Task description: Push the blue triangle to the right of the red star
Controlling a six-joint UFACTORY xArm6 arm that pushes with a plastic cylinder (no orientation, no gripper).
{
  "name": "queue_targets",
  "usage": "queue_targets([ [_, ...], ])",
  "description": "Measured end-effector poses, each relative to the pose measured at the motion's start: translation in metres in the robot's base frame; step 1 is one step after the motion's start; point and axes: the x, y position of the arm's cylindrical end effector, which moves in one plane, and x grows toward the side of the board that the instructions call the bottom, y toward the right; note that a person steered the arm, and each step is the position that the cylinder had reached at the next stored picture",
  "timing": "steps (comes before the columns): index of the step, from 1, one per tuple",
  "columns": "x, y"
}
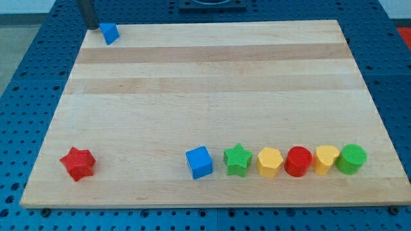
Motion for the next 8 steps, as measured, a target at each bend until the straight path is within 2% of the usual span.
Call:
queue_targets([
  [4, 0.015, 0.027],
  [8, 0.086, 0.056],
])
